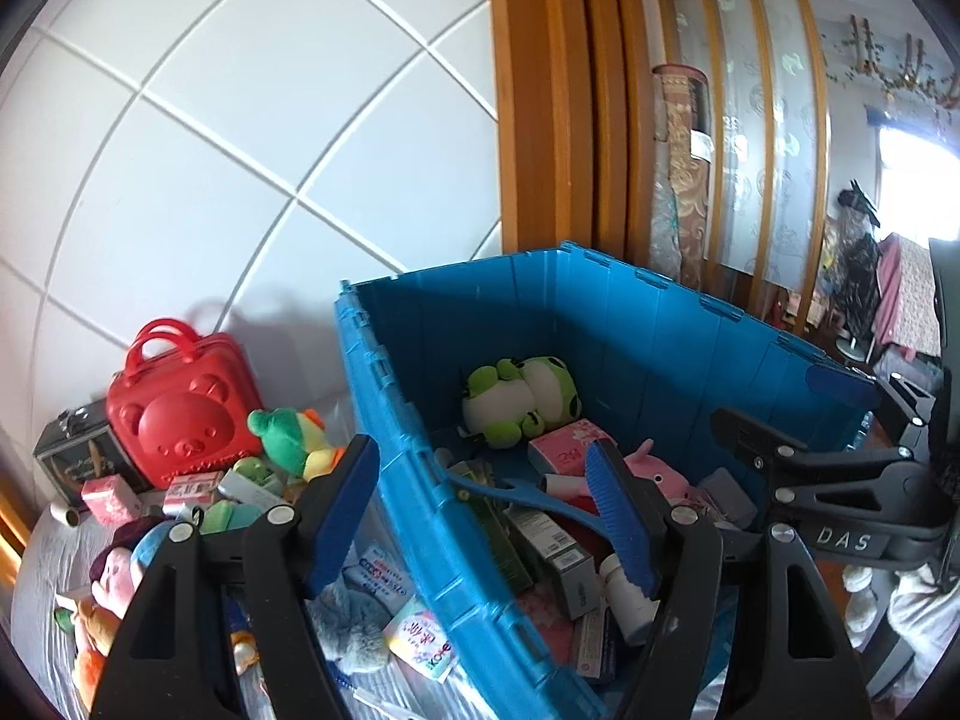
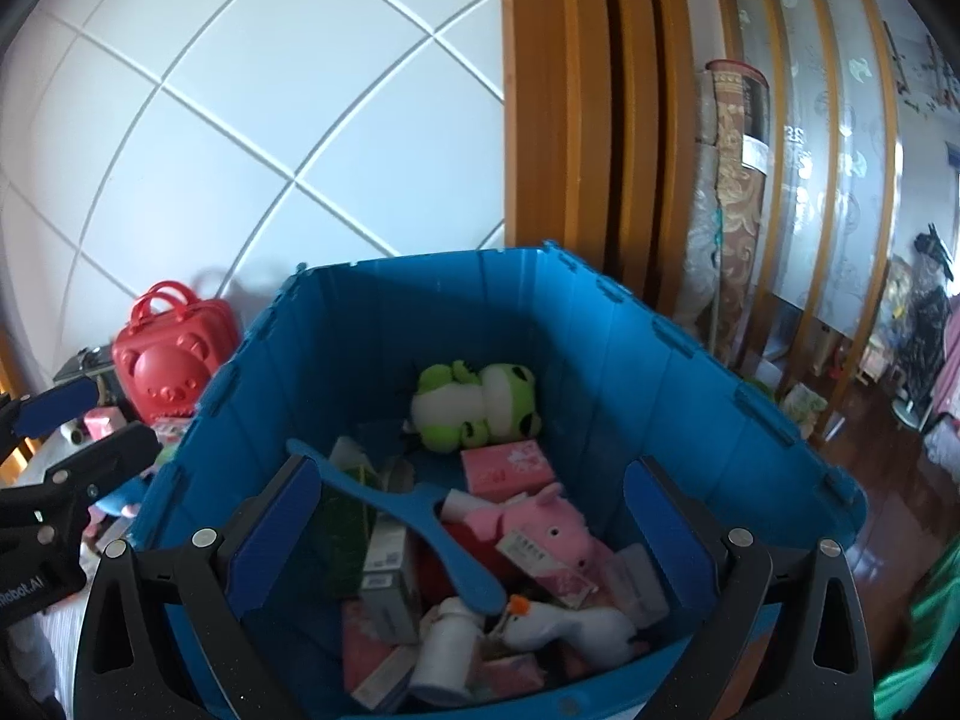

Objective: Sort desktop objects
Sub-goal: 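Move both tools back from the crate to the pile, then grasp the yellow plastic tongs by their round head with the left tool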

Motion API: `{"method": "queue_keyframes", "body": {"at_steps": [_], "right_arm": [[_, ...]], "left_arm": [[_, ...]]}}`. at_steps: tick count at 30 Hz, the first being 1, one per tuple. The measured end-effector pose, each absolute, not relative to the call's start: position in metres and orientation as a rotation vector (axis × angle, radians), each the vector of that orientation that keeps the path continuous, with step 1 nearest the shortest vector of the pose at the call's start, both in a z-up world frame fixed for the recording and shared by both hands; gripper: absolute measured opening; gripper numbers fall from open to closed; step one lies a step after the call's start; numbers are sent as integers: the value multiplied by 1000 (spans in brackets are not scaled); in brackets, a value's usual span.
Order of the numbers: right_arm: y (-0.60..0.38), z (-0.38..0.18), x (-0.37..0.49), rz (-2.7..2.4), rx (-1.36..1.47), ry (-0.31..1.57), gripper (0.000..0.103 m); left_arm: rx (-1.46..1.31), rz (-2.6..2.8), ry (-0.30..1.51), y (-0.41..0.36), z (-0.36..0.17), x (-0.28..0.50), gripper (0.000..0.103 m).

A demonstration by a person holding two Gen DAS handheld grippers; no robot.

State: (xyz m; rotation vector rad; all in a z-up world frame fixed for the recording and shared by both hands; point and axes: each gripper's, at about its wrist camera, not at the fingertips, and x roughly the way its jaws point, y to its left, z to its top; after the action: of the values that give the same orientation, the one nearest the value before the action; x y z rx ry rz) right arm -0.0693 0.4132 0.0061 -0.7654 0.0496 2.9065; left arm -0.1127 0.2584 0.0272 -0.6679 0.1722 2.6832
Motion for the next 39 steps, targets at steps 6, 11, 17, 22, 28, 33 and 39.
{"method": "queue_keyframes", "body": {"at_steps": [6, 11, 17, 22, 28, 33, 39], "right_arm": [[382, 5, -51, 2920, -647, -51, 103], [353, 5, -41, 2952, -572, -94, 103], [308, 14, -32, 3070, -510, -72, 103], [255, 17, -31, 3221, -506, -48, 103], [190, -1, -41, 3323, -570, -130, 103], [148, -50, -65, 3318, -752, -169, 103], [128, -121, -84, 3242, -1054, -185, 103]], "left_arm": [[-703, 2710, 159, 232, 14, -104, 71], [-735, 2738, 134, 203, 5, -95, 71], [-804, 2826, 116, 141, -5, -92, 71], [-915, 2954, 22, 64, -25, -93, 71], [-1065, 3036, -62, -18, -62, -92, 71], [-1249, 3030, -38, -64, -114, -96, 71], [-1494, 2930, -103, -104, -183, -98, 71]]}}
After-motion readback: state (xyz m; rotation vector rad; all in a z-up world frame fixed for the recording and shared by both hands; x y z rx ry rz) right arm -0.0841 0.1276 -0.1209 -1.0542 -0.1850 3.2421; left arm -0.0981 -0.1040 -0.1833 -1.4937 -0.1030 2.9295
